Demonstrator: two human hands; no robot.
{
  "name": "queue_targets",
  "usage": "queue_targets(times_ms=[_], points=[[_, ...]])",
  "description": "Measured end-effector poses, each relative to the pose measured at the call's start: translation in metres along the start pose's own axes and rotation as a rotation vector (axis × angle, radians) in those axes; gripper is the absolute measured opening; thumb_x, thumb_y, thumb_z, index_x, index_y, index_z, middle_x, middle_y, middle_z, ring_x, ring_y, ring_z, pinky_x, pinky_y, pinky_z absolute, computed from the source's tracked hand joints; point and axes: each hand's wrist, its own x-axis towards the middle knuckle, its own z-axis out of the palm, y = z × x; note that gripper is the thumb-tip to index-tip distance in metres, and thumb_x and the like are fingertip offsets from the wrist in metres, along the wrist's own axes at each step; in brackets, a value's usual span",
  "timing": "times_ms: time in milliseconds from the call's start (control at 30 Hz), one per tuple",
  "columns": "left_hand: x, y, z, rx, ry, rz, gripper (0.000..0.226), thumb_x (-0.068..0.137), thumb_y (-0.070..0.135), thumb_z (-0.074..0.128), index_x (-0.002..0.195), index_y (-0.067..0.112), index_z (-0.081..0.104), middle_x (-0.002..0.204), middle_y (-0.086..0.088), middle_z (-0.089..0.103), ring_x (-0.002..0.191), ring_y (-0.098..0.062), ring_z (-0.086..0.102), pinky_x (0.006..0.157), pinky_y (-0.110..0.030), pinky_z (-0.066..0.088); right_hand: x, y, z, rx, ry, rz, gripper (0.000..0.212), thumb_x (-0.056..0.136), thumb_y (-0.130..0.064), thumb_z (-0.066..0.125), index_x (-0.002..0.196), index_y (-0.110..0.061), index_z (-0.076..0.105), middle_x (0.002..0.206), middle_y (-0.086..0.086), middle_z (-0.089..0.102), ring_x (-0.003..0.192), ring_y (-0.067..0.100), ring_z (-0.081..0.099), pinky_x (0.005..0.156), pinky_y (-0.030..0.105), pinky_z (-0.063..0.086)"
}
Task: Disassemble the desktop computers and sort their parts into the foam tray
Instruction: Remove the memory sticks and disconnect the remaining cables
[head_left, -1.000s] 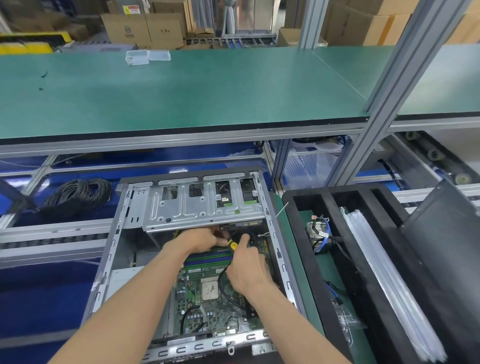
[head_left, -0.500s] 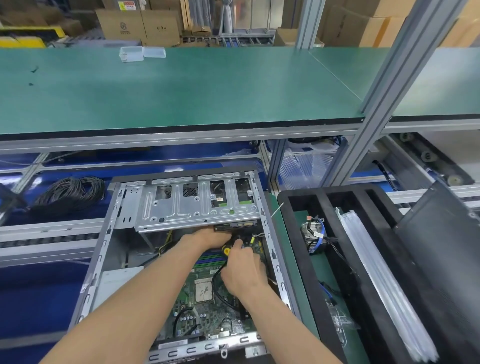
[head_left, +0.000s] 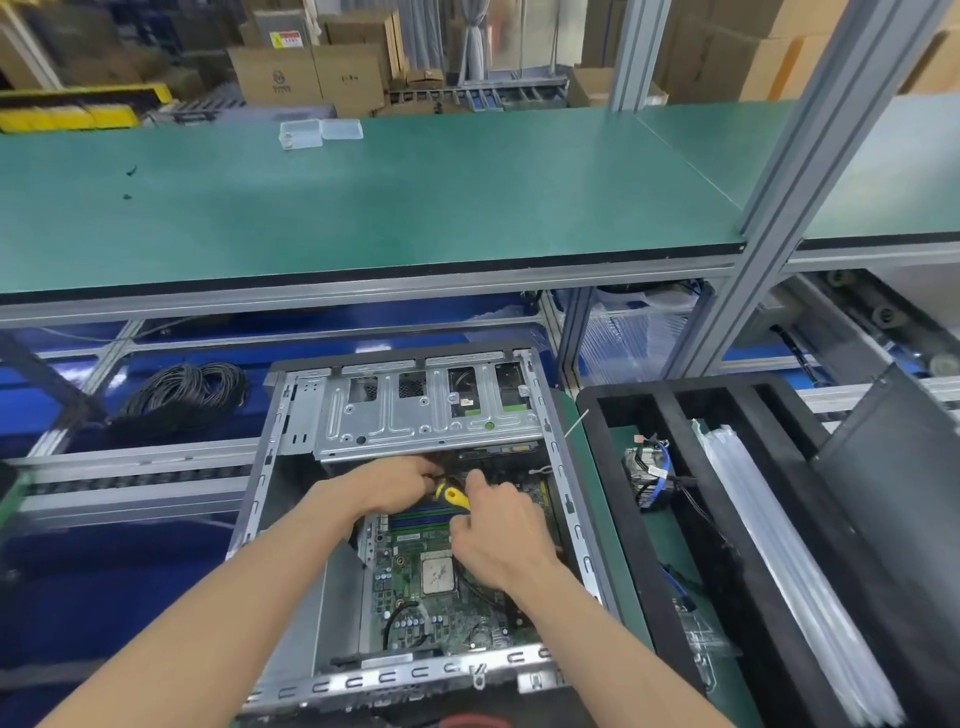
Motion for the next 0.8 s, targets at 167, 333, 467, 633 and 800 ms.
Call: queue_targets(times_ms=[167,333,467,633,800], points=[[-0.024,-0.003,-0.004,-0.073,0.073,0.013,0.043,0.105,0.031,0.038,0.072,0.022,0.064,0.076,0.005,0.057,0.071,-0.013,0.051,0.061,-0.024,0.033,-0.005,-0.008,-0.01,0.026,0.043,-0.108,0.014,0.089,-0.028,0.045,0.099,-0.019,0.041,0.082,0.002,0.053,0.071,0.029,0.055,0.063,0.039,0.049],[-0.033,-0.002,-0.003,-0.057,0.063,-0.033,0.014,0.09,0.023,0.063,0.083,0.014,0.073,0.074,0.006,0.063,0.073,-0.015,0.056,0.059,-0.026,0.04,-0.007,-0.017,-0.025,0.074,0.097,-0.13,0.009,0.091,-0.024,0.049,0.096,-0.016,0.047,0.082,0.001,0.049,0.072,0.025,0.05,0.061,0.034,0.036],[-0.038,-0.005,-0.004,-0.025,0.066,-0.044,0.035,0.086,0.001,0.048,0.103,0.019,0.072,0.108,0.006,0.067,0.094,-0.012,0.058,0.075,-0.021,0.043,-0.006,-0.017,-0.057,0.135,0.237,-0.051,0.019,0.089,-0.017,0.052,0.073,-0.015,0.042,0.067,0.001,0.045,0.06,0.019,0.044,0.053,0.033,0.026],[-0.038,-0.011,-0.004,-0.024,0.07,-0.048,0.047,0.087,-0.005,0.037,0.113,0.021,0.066,0.123,0.001,0.061,0.102,-0.017,0.059,0.076,-0.026,0.048,-0.017,0.022,-0.103,0.284,0.376,0.206,0.024,0.089,-0.015,0.057,0.07,-0.002,0.057,0.063,0.016,0.062,0.057,0.027,0.056,0.059,0.038,0.047],[-0.039,-0.017,-0.004,0.061,0.058,-0.137,0.034,0.096,0.003,0.039,0.128,0.008,0.05,0.126,-0.013,0.059,0.097,-0.024,0.057,0.071,-0.031,0.049,-0.038,0.073,-0.094,0.459,0.397,0.471,0.026,0.086,-0.012,0.058,0.068,0.006,0.056,0.065,0.026,0.064,0.051,0.026,0.055,0.052,0.032,0.046]])
